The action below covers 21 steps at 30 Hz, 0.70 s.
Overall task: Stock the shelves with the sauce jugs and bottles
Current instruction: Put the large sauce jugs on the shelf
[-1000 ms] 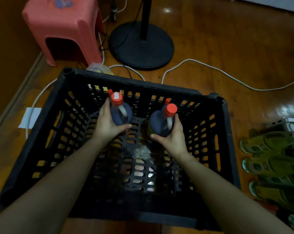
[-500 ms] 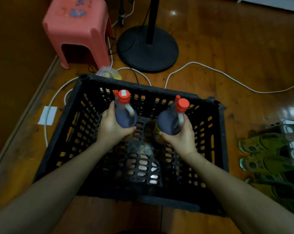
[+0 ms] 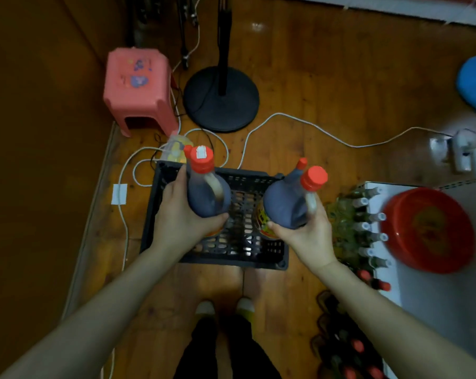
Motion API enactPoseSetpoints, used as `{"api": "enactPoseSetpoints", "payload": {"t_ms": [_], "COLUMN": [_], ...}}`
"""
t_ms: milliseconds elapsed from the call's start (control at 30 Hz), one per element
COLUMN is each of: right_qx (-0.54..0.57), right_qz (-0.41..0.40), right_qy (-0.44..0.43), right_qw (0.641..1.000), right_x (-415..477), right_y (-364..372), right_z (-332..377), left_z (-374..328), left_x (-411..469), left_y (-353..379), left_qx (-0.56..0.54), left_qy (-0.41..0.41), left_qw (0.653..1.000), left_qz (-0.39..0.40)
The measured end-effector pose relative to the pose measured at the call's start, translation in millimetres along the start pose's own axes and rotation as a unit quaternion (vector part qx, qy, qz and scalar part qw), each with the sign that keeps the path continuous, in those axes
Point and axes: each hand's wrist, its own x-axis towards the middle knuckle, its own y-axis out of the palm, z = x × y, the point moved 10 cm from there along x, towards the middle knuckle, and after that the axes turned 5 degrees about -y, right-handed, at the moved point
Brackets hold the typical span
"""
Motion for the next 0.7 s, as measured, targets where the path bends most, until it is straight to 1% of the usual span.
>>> {"api": "enactPoseSetpoints", "payload": {"t_ms": [200,300,367,500,700], "right_qx": [0.015,0.009,-0.006,-0.023,-0.019], "right_qz": [-0.065,-0.112,-0.143,-0.195,-0.275], "right_qy": [0.0,-0.004,-0.012,-0.029,-0.01], "right_qw": [0.998,0.994,0.99,0.98,0.961], "right_x": [-42.6,-74.9,-97.1,-147.3,-242.2], "right_y": [-99.9,-153.1,-188.2,-254.2,-349.5], "right_z": [97.4,136.2,159.9,198.4,218.9], "left_z": [-124.4,-183.0,-218.7,-289.2,-376.4], "left_x": [-56.1,-86.9,-107.5,-156.1,-247.6], "left_y": [-60.4,-76.7,-77.9,-71.0,-34.4], "left_qx": [0.009,0.013,0.018,0.041,0.045], "left_qy": [0.074,0.108,0.126,0.2,0.288], "left_qw": [0.997,0.994,0.99,0.974,0.941], "left_qz": [0.013,0.027,0.058,0.098,0.173]}}
